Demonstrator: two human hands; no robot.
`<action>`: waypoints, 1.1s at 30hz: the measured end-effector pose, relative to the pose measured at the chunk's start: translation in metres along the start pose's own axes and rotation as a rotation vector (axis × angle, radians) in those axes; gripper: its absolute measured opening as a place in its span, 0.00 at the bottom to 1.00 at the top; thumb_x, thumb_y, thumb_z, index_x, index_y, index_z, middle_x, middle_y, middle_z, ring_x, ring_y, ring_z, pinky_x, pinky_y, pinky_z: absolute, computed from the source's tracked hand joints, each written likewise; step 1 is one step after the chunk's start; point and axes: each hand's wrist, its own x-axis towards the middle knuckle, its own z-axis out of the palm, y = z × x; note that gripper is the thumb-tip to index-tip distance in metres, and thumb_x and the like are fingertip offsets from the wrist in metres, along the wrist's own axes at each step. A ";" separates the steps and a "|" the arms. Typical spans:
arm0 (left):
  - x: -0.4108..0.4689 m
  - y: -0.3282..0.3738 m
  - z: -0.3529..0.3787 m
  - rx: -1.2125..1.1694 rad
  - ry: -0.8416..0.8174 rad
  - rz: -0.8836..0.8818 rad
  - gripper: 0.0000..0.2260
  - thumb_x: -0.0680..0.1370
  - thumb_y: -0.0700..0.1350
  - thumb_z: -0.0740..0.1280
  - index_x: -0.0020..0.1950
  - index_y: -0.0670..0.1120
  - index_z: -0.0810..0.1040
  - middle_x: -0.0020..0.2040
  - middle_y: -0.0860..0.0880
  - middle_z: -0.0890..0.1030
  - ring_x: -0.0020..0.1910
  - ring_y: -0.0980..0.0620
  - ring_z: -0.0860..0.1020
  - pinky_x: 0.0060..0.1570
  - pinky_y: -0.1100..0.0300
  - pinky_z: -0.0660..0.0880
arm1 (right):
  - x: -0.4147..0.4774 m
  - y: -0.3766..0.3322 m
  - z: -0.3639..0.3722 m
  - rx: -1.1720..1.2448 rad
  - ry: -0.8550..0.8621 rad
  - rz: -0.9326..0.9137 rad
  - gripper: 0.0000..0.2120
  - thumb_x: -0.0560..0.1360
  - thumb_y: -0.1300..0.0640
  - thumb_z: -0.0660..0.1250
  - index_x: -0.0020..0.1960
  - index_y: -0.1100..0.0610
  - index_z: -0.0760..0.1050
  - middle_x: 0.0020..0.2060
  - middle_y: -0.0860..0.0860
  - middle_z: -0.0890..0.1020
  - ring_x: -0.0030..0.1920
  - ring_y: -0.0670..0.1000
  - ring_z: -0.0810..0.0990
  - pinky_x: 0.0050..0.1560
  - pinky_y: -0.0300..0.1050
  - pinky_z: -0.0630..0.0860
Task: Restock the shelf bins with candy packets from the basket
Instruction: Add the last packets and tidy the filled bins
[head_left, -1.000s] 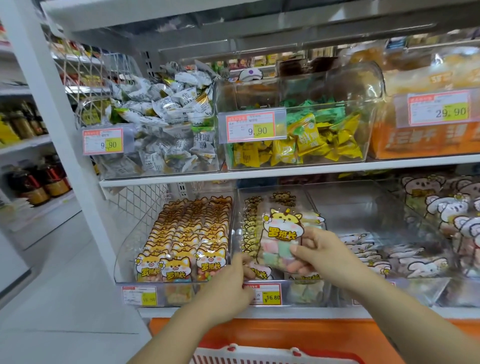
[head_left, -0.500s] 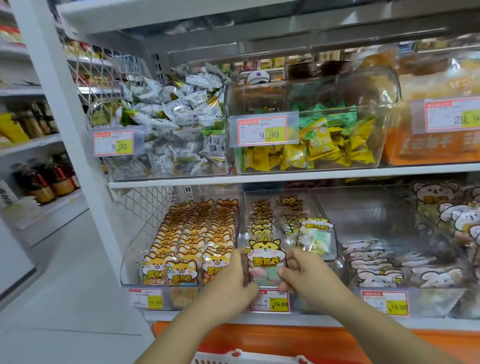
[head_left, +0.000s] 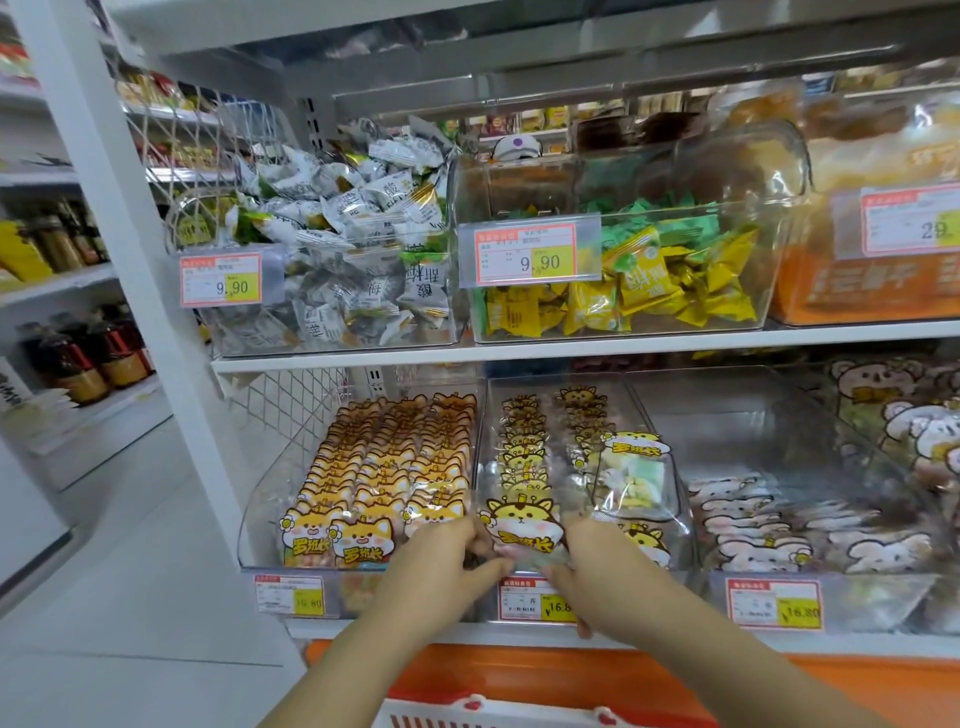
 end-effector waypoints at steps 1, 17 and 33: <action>0.000 -0.001 0.000 -0.030 -0.017 -0.005 0.09 0.76 0.58 0.70 0.45 0.55 0.75 0.35 0.61 0.79 0.39 0.63 0.76 0.46 0.59 0.75 | 0.000 -0.001 -0.001 -0.056 -0.023 0.006 0.25 0.76 0.61 0.72 0.69 0.59 0.68 0.54 0.57 0.81 0.52 0.57 0.84 0.49 0.49 0.81; -0.007 0.016 0.018 0.360 0.209 -0.051 0.12 0.82 0.60 0.59 0.59 0.54 0.73 0.52 0.54 0.83 0.55 0.51 0.80 0.49 0.57 0.74 | 0.017 0.013 0.026 0.108 0.209 0.012 0.09 0.82 0.58 0.60 0.61 0.56 0.70 0.40 0.53 0.80 0.32 0.52 0.82 0.34 0.48 0.82; 0.009 0.036 -0.003 0.094 -0.251 -0.167 0.12 0.83 0.47 0.58 0.65 0.43 0.67 0.57 0.44 0.78 0.54 0.45 0.78 0.45 0.57 0.71 | 0.023 0.014 0.015 0.210 -0.085 0.088 0.19 0.81 0.57 0.64 0.68 0.63 0.64 0.43 0.53 0.74 0.46 0.55 0.84 0.27 0.36 0.70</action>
